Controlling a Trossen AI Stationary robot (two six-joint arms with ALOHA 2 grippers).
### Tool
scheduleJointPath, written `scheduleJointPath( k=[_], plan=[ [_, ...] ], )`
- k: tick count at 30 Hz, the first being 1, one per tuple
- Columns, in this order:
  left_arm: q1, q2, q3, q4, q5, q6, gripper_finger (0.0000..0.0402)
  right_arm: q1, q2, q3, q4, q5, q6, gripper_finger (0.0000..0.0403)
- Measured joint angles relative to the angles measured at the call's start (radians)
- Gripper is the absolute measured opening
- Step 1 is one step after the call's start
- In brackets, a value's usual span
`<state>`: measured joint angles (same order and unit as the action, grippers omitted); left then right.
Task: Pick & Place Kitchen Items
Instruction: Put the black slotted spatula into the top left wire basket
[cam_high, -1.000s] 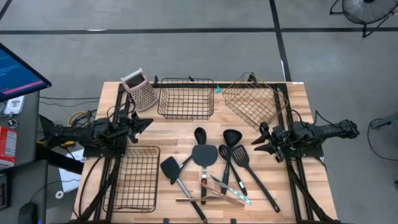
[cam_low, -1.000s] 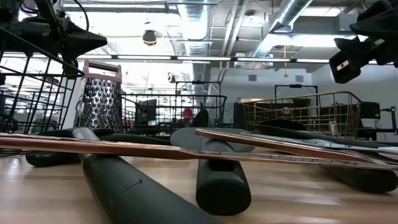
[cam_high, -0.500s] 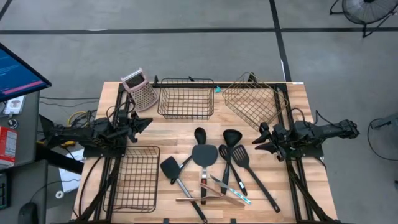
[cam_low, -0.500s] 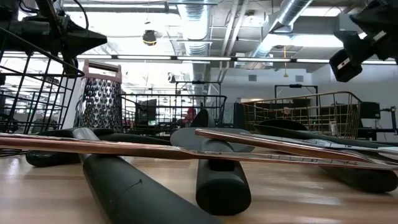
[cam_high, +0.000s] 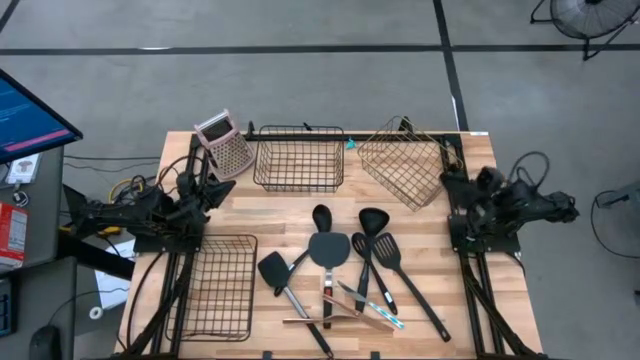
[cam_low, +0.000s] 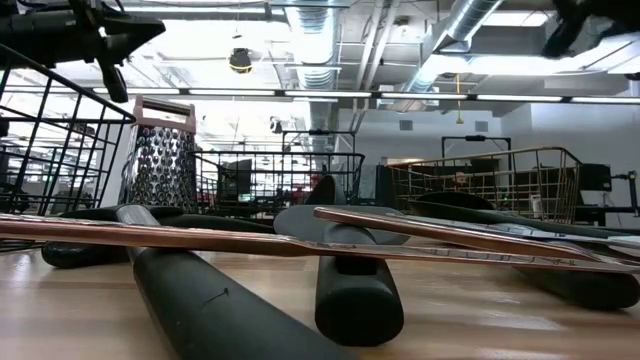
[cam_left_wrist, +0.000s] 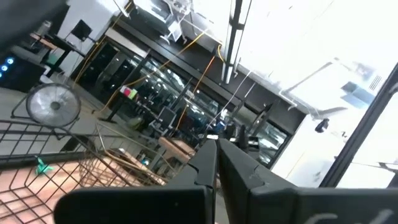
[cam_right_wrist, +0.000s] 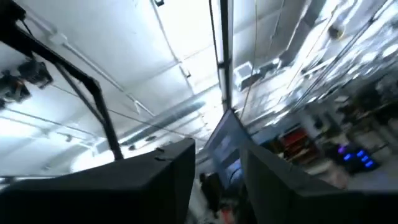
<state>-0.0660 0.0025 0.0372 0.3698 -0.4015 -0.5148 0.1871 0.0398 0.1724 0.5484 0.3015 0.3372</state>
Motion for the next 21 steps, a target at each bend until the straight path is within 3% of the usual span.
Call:
scheduleJointPath(
  k=[6,10,15,21],
  plan=[
    [0.000,0.000,0.000,0.000,0.000,-0.022,0.0002,0.001,0.251,0.341,-0.471,0.053,-0.043,0.0127],
    [0.000,0.000,0.000,0.000,0.000,-0.020,0.0002,0.002,0.503,0.600,-0.922,0.063,0.142,0.0127],
    [0.000,0.000,0.000,0.000,0.008,-0.015,0.0007,0.035,0.789,0.864,-1.476,-0.105,0.488,0.0127],
    [0.000,0.005,0.000,-0.002,0.009,0.013,0.0038,0.119,1.075,0.956,-1.826,-0.234,0.692,0.0130]
  ],
)
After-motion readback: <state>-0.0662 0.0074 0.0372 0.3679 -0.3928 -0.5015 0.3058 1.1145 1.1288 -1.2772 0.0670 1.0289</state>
